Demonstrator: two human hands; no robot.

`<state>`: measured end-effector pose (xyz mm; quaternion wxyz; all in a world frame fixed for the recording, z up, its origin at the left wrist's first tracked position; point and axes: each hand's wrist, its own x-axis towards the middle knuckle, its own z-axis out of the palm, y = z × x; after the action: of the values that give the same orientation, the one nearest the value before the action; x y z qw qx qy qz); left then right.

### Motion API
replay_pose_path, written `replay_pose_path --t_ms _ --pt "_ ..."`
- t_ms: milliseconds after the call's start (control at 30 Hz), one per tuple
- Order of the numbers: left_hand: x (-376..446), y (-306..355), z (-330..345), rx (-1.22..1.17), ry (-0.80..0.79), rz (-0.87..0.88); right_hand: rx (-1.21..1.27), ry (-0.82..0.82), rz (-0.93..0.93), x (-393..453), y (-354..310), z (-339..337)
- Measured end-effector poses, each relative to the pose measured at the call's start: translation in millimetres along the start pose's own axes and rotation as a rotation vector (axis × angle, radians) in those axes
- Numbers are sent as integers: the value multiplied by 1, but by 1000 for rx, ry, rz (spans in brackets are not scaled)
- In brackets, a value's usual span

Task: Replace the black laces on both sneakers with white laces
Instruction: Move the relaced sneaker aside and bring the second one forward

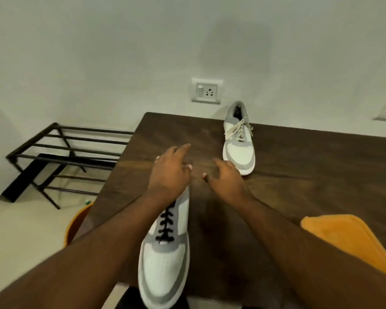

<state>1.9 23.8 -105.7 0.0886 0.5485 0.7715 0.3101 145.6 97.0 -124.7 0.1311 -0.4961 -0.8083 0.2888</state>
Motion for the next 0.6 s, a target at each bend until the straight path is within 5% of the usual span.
replay_pose_path --t_ms 100,233,367,600 --pt "-68 -26 -11 -199 164 -233 203 -99 -66 -52 -24 29" --pt "-133 -32 6 -721 121 -498 470 -136 43 -102 -38 65" --pt "-170 -21 24 -894 86 -524 504 -25 101 -147 -26 68" --pt "-214 16 61 -802 5 -280 504 171 105 -207 21 47"
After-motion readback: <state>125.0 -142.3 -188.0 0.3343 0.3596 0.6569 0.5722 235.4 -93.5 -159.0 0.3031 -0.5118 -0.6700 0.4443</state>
